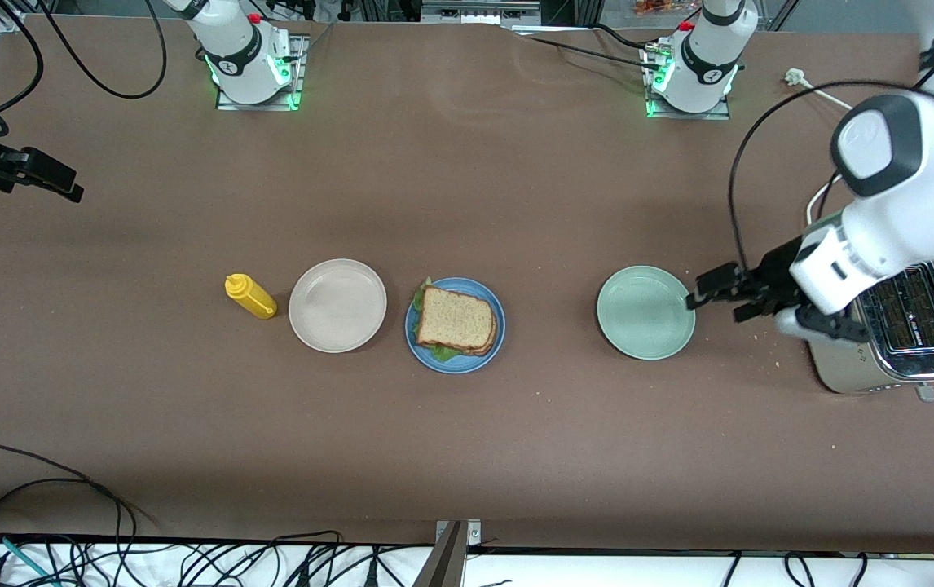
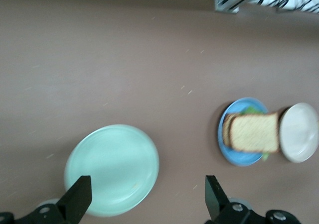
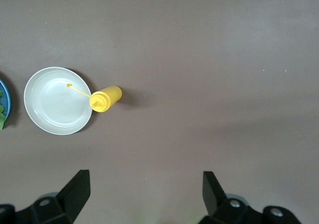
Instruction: Make sandwich in blue plate with both arms
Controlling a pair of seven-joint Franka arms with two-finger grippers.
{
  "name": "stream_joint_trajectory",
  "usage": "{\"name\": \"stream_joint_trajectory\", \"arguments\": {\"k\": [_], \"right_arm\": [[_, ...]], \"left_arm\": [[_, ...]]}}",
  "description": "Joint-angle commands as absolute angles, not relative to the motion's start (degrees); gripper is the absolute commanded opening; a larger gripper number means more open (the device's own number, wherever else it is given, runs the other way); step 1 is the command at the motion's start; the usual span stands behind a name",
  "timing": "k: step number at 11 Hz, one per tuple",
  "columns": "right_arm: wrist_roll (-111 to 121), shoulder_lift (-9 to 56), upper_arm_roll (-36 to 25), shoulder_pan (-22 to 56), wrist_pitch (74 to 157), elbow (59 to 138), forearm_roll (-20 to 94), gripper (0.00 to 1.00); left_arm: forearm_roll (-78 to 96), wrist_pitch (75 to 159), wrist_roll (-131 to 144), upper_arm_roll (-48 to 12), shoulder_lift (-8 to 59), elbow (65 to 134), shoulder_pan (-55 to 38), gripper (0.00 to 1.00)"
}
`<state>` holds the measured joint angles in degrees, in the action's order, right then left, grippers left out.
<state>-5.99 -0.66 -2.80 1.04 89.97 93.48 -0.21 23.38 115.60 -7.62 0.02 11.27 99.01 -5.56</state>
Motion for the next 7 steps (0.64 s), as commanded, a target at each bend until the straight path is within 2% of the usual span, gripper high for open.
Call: {"name": "stream_joint_trajectory", "arguments": {"k": [1, 4, 7], "right_arm": [[-5.4, -0.6, -2.9, 1.1, 88.8, 92.5, -0.5, 1.0], [-5.4, -0.6, -2.9, 1.1, 88.8, 92.5, -0.5, 1.0], [-5.4, -0.6, -2.9, 1.1, 88.7, 92.5, -0.5, 1.0]], "left_arm": [[11.8, 109.0, -8.4, -0.7, 1.9, 103.1, -4.7, 1.0], [3.6, 98.5, -8.4, -0.7, -3.3, 100.9, -3.3, 1.0], [-2.9, 90.2, -8.4, -1.1, -3.9, 95.6, -2.3, 1.0]]}}
